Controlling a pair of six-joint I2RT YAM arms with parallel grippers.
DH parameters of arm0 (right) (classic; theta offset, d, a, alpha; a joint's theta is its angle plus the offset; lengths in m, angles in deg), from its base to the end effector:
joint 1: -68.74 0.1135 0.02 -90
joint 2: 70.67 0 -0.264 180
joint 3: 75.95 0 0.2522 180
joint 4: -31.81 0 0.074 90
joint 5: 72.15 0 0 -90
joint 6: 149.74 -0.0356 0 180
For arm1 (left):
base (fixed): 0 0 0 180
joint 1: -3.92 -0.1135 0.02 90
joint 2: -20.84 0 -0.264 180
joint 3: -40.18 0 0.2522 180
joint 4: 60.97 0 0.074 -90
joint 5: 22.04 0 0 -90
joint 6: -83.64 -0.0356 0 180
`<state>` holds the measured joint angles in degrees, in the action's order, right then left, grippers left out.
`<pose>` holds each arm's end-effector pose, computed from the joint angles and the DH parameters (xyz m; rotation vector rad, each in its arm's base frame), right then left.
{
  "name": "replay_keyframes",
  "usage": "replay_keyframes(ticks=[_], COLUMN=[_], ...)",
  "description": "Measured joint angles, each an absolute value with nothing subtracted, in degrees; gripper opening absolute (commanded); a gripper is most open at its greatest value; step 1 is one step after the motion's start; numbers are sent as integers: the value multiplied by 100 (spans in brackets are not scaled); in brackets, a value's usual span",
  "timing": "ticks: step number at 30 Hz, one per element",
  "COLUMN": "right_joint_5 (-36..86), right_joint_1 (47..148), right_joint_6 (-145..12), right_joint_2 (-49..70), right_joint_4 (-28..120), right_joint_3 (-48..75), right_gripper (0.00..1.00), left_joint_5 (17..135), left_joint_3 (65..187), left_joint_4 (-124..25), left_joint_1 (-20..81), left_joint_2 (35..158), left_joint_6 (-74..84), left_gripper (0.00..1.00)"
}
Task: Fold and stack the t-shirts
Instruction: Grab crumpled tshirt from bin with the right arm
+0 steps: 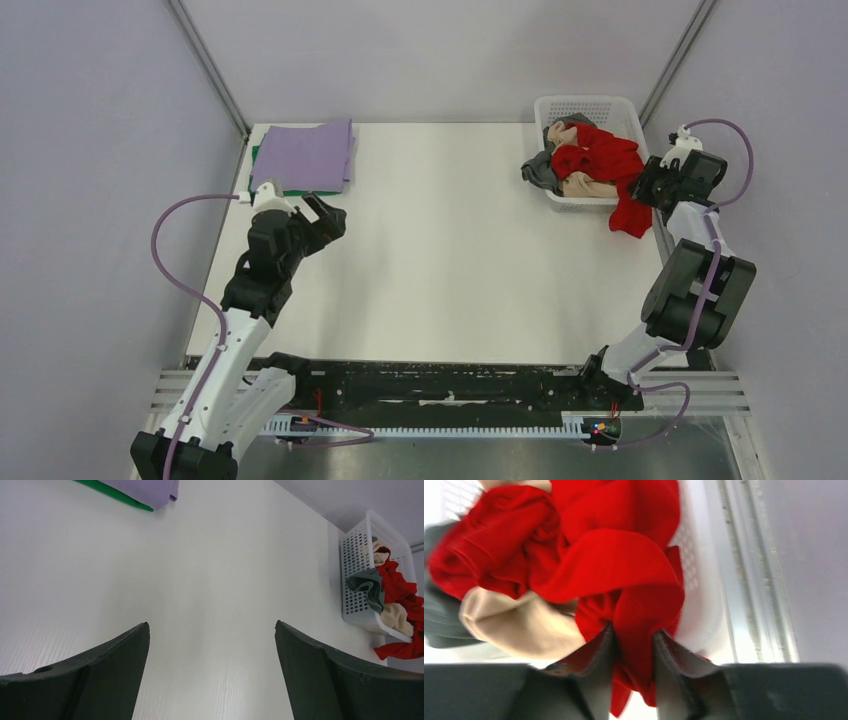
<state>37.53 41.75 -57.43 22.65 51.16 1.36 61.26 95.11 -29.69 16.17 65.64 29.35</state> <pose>0.3310 -0.1551 0.2453 0.2700 2.1311 0.0795 0.1796 -0.0348 0.3044 -0.4758 1.9045 -0.4414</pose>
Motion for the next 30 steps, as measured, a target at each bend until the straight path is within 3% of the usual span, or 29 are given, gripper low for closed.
replay_keyframes(ticks=[6, 21, 30], right_joint_5=[4020, 3205, 3309], right_joint_1=[4197, 4197, 4256], right_joint_6=[-5902, -6355, -7494], right_joint_2=[2265, 1187, 919], right_joint_4=[5011, 4469, 2681], right_joint_3=[204, 987, 1550], right_gripper=[0, 0, 0], left_joint_5=[6061, 6056, 6061], left_joint_3=[9511, 9511, 9511], left_joint_4=[-2964, -2958, -2958], left_joint_1=[1617, 1617, 1617], left_joint_2=[6555, 6496, 6406], left_joint_6=[2935, 2935, 2937], left_gripper=[100, 100, 100])
